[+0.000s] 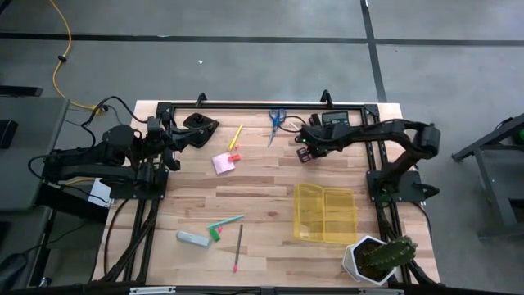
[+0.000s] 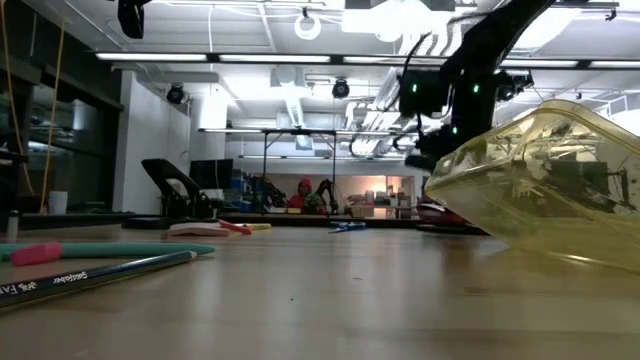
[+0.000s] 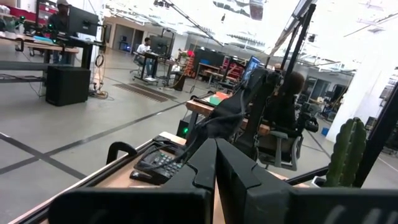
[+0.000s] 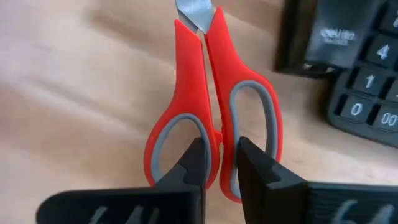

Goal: Pack school essentials
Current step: Put the red scissors into the supply box

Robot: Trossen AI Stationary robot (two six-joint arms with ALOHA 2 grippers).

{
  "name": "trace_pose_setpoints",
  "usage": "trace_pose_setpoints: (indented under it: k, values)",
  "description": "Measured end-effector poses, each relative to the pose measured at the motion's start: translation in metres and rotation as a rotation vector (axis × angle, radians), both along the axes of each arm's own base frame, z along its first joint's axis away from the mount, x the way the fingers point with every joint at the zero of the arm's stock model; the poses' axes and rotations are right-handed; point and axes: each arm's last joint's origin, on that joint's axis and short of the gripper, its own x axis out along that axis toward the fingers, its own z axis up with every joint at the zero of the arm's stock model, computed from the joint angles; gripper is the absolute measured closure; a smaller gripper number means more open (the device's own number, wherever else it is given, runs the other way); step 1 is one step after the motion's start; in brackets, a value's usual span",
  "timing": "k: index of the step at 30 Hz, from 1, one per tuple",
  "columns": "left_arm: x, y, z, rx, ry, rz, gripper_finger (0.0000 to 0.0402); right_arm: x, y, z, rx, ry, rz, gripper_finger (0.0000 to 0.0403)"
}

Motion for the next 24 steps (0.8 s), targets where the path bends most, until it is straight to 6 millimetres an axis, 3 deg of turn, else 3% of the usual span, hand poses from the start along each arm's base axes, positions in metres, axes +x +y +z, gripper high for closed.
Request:
trace_pose_setpoints:
  k: [9,19,24]
  values:
    - [0.0,0.0,0.0,0.0,0.0,0.0,0.0401,-0.018,0.021,0.053,-0.02,-0.184,0.135,0.0374]
    - [0.0,0.0,0.0,-0.001,0.003,0.004,0.0402,-0.049,0.087,0.118,-0.127,-0.497,0.37,0.0374]
    - [0.0,0.001,0.0,-0.004,0.003,0.035,0.0402,-0.068,0.117,0.139,-0.218,-0.638,0.4,0.0374]
